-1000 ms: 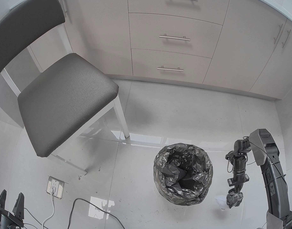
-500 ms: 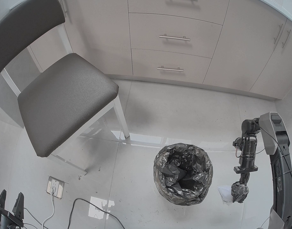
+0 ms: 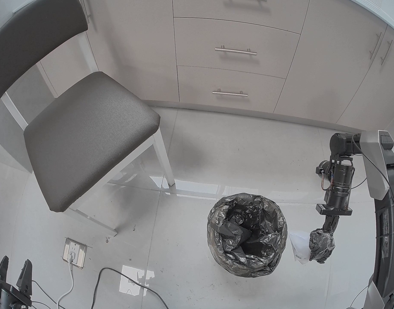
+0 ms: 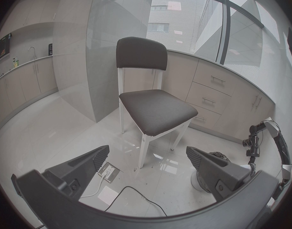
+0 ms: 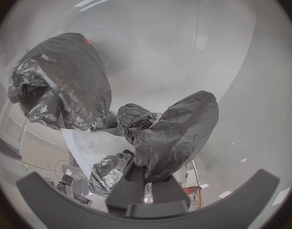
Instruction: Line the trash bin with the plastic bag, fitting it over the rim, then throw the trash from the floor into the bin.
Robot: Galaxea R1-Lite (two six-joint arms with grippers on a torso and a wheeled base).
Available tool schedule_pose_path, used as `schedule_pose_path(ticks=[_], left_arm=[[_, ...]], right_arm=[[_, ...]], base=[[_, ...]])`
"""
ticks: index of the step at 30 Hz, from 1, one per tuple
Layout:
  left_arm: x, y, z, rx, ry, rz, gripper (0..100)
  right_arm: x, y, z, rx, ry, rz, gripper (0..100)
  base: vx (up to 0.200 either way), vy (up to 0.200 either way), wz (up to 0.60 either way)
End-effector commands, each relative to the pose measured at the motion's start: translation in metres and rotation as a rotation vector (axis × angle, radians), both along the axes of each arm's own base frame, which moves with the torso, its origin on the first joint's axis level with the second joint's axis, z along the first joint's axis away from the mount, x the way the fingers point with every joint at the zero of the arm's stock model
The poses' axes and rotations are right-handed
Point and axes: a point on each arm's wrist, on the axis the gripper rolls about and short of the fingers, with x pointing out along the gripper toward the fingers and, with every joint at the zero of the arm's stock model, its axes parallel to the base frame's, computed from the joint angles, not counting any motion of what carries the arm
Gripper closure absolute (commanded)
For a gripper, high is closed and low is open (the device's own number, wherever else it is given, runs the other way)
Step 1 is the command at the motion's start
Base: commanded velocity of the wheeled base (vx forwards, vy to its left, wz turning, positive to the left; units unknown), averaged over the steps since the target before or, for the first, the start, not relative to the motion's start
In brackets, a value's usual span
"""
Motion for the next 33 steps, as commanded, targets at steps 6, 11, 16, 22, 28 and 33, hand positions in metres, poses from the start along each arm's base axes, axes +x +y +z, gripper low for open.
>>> schedule_pose_path(ticks=[6,11,16,22,28,33], left_arm=[[0.000,0.000,0.000,-0.002,0.002,0.000,0],[0.000,0.000,0.000,-0.002,0.002,0.000,0],[0.000,0.000,0.000,-0.003,0.001,0.000,0],[0.000,0.000,0.000,-0.005,0.001,0.001,0],[0.000,0.000,0.000,-0.005,0.001,0.001,0],[0.000,0.000,0.000,-0.005,0.001,0.001,0]], right_arm=[[-0.010,0.038,0.054,0.001,-0.138,0.038,100],[-0.009,0.060,0.066,0.022,-0.220,-0.028,100],[-0.008,0.079,0.071,0.025,-0.282,-0.018,100],[-0.007,0.109,0.073,0.015,-0.362,-0.025,100],[-0.008,0.134,0.070,-0.063,-0.432,0.054,100],[-0.007,0.150,0.070,-0.075,-0.504,0.094,100]], base=[[0.000,0.000,0.00],[0.000,0.000,0.00],[0.000,0.000,0.00],[0.000,0.000,0.00],[0.000,0.000,0.00],[0.000,0.000,0.00]])
